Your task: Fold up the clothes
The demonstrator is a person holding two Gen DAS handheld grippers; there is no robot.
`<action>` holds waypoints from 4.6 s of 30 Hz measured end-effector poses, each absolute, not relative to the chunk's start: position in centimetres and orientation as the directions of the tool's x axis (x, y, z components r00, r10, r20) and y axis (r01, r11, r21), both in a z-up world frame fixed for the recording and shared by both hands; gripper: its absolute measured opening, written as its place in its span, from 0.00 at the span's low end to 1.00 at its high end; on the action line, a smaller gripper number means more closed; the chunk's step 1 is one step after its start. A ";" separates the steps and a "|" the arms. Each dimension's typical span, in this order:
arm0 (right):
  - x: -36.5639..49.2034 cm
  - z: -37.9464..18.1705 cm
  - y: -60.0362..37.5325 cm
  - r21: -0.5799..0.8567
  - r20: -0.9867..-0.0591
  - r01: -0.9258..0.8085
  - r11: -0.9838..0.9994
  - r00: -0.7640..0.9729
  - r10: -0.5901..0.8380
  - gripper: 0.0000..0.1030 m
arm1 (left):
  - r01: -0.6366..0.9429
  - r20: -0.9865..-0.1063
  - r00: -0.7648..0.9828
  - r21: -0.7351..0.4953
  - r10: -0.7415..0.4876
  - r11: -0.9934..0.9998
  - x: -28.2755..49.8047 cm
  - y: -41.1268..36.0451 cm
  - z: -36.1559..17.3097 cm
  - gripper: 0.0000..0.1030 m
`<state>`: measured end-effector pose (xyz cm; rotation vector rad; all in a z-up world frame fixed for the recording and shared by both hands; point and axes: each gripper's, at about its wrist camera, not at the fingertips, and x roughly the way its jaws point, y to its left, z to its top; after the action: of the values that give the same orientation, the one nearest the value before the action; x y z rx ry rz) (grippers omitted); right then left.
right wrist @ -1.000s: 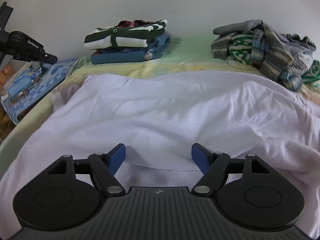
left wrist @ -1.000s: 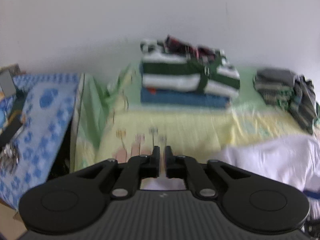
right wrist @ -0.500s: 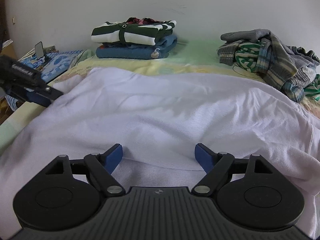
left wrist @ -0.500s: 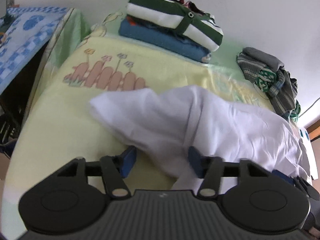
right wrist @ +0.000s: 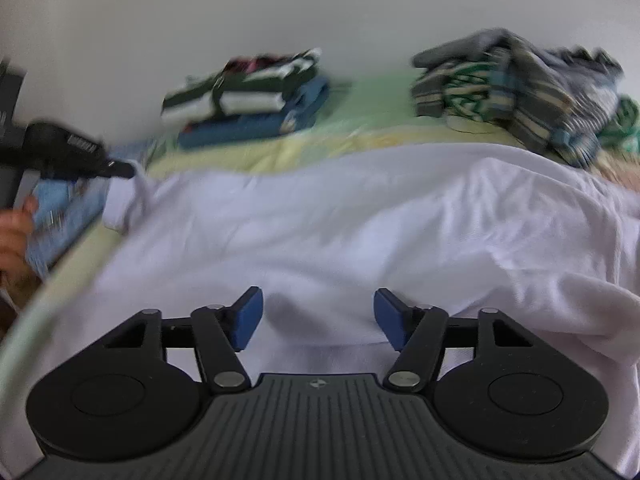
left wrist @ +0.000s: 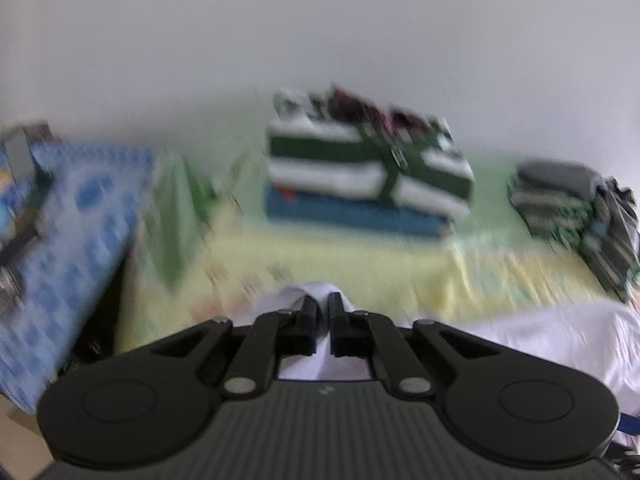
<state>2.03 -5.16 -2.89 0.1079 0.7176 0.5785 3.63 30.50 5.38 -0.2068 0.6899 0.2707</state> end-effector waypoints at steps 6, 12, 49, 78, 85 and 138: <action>3.1 -0.4 -7.5 0.320 -0.508 -0.450 0.834 0.661 0.552 0.63 | -0.333 -0.648 0.715 0.017 0.264 0.943 4.4 32.8 6.2 0.02; 6.6 -0.1 -9.2 0.244 -0.559 -0.395 0.886 0.689 0.461 0.63 | -0.324 -0.770 0.573 0.102 0.281 0.941 4.5 33.3 0.0 0.05; 14.0 0.7 -9.9 0.055 -0.581 -0.568 0.821 0.650 0.489 0.00 | 0.216 -0.779 0.618 0.291 0.100 0.932 9.3 20.6 -1.6 0.17; 14.1 1.9 -8.1 0.060 -0.604 -0.700 0.711 0.542 0.584 0.02 | 0.330 -0.794 0.607 0.288 0.032 0.899 9.3 19.9 -1.0 0.03; 6.6 3.7 -10.1 0.072 -0.601 -0.760 0.646 0.484 0.636 0.02 | 0.263 -0.788 0.615 0.181 -0.020 0.948 3.1 20.6 0.6 0.02; -2.1 -0.2 -15.0 0.347 -0.583 -0.628 0.696 0.437 0.685 0.05 | 0.578 -0.815 0.575 0.343 -0.071 0.741 2.3 11.0 0.0 0.71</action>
<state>-2.10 -14.99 -0.21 0.0824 0.7641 0.8174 2.25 11.04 -0.01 0.6420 0.8861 -0.4118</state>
